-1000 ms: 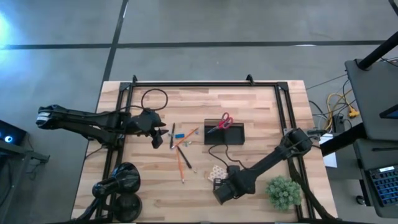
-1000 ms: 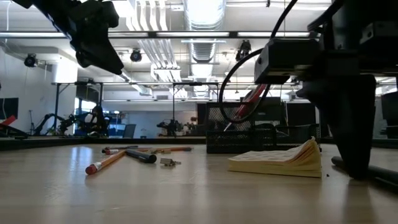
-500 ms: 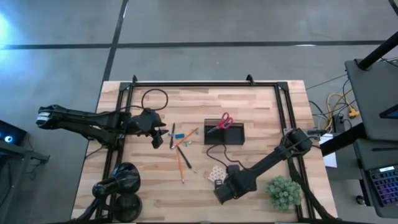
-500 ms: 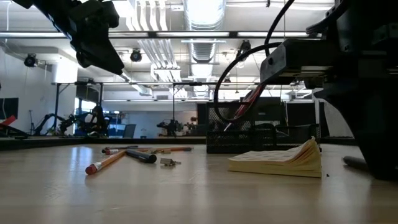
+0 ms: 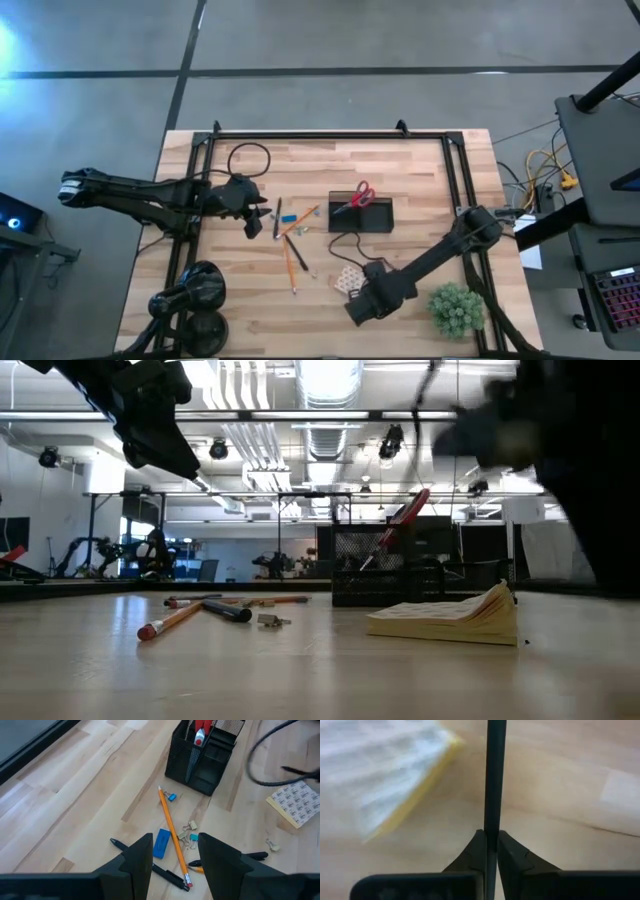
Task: Pick and place office supplies into organizer
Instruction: Put the bottom right pen into the desk organizer
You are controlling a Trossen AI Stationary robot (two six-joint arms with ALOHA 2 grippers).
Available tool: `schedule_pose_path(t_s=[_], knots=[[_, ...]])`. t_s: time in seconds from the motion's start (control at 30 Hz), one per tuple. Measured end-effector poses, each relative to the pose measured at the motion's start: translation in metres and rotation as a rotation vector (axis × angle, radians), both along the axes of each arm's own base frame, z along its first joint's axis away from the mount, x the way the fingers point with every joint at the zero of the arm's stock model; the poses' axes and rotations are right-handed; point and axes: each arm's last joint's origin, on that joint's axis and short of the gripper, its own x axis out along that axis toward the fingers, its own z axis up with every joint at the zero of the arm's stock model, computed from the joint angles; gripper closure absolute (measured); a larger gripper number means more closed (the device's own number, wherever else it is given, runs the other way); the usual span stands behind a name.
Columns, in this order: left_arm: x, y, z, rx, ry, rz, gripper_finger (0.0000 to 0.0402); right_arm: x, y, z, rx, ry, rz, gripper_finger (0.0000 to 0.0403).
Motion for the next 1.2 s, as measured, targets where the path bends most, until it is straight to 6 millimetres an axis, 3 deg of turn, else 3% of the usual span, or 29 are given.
schedule_pose_path(t_s=[0.3,0.53,0.7,0.9,1.07,1.2], knots=[[0.004,0.000,0.005,-0.003,-0.065,0.000,0.0259,-0.014,-0.024,0.106,-0.004,-0.363,0.106,0.0389],[0.004,0.000,0.005,0.012,-0.068,0.022,0.0259,-0.030,-0.069,0.165,0.148,-0.589,-0.046,0.0388],[0.004,0.001,0.005,0.017,-0.068,0.028,0.0259,-0.023,-0.097,0.164,0.320,-0.548,0.058,0.0382],[0.003,0.001,0.004,-0.011,-0.061,0.060,0.0259,0.001,-0.144,0.171,0.307,-0.712,0.039,0.0380],[-0.006,0.002,-0.005,-0.042,0.046,0.120,0.0259,-0.002,-0.171,0.164,0.244,-0.634,0.177,0.0380],[-0.015,0.002,-0.013,-0.081,0.150,0.180,0.0259,0.001,-0.185,0.166,0.235,-0.663,0.093,0.0380]])
